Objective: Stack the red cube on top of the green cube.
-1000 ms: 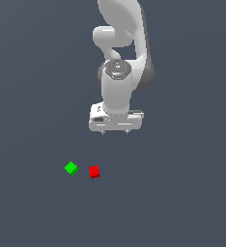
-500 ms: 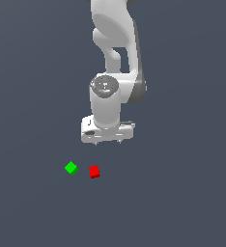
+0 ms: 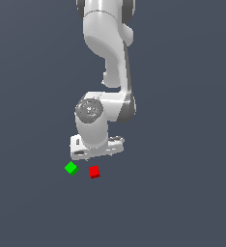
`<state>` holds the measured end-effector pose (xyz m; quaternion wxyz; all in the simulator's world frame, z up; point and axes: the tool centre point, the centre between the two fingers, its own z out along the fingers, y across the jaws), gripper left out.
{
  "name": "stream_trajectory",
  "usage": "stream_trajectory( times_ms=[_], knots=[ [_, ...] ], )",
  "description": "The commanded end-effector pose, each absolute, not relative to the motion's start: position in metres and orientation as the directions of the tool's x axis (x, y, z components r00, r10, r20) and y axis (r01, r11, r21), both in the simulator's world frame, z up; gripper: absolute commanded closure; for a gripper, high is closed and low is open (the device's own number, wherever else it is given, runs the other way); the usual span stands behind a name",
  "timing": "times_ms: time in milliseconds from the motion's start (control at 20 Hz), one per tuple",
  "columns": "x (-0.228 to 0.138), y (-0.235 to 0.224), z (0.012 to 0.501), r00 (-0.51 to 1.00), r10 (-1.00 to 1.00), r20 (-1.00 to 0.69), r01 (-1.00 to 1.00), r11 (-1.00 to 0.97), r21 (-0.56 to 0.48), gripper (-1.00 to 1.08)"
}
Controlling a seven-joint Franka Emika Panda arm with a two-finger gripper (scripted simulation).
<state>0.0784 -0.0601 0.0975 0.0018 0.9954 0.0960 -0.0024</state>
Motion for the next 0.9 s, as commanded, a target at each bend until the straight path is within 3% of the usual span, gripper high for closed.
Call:
stream_trajectory(
  times_ms=[0,850],
  knots=[
    [0.09,-0.067,0.09,0.978,0.209,-0.003,0.209,-0.978,0.002,-0.92],
    [0.121,-0.084,0.07,0.968,0.253,0.0,0.253,-0.968,0.0,-0.92]
  ],
)
